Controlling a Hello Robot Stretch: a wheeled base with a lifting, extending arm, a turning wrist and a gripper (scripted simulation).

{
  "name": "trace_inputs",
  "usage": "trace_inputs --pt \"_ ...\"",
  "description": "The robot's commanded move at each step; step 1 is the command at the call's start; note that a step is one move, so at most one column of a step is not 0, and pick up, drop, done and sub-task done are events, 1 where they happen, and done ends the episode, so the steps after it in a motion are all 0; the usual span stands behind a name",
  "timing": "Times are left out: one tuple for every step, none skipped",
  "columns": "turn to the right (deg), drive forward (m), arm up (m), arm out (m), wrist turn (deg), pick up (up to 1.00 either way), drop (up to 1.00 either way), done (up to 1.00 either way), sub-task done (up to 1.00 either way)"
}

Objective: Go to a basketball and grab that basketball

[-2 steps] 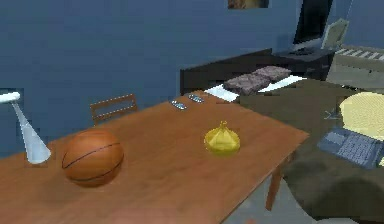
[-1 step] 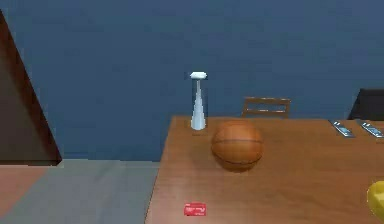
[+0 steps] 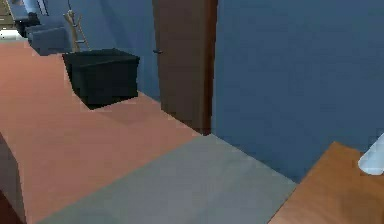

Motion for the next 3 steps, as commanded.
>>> trace_inputs --pt "-27.0 0.00 0.00 0.00 0.0 0.00 0.00 0.00 0.00" --pt "0.0 0.00 0.50 0.00 0.0 0.00 0.00 0.00 0.00" --pt "0.0 0.00 0.38 0.00 0.0 0.00 0.00 0.00 0.00"
